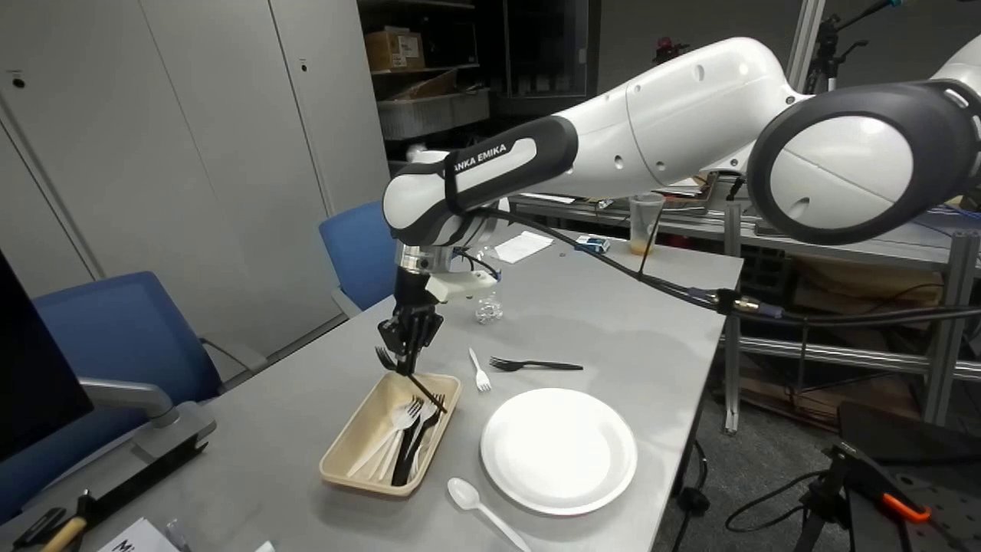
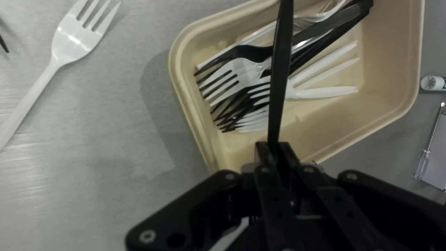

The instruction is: Pick both black forks on the table and put them on the tray

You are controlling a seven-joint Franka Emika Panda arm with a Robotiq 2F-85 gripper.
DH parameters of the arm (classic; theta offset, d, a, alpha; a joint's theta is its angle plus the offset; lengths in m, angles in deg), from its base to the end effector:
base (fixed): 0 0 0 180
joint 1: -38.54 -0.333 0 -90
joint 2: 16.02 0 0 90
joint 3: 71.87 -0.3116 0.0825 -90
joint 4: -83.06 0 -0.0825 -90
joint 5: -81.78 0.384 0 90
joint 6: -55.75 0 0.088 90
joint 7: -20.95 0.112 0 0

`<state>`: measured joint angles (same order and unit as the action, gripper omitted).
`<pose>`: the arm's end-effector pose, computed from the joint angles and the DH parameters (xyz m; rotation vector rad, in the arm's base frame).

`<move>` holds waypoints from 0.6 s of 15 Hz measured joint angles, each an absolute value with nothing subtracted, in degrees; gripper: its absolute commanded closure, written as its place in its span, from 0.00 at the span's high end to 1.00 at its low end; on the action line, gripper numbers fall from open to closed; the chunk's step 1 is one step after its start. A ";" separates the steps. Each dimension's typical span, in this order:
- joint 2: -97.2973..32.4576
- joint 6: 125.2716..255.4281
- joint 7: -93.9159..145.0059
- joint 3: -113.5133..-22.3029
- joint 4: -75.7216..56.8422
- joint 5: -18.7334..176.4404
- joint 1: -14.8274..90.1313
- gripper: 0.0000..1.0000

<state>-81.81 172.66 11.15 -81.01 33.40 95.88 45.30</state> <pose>0.7933 -0.0062 0.1944 -2.7788 -0.0102 -0.0884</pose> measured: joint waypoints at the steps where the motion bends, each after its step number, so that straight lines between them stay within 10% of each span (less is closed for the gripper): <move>1: -82.48 172.65 11.15 -81.21 33.97 95.88 45.14 0.03; 4: -83.72 172.63 11.14 -81.76 35.31 95.88 44.73 0.03; 5: -83.92 172.63 11.13 -81.94 35.64 95.88 44.65 0.27; 9: -84.45 172.11 10.55 -82.01 36.43 95.88 44.21 0.58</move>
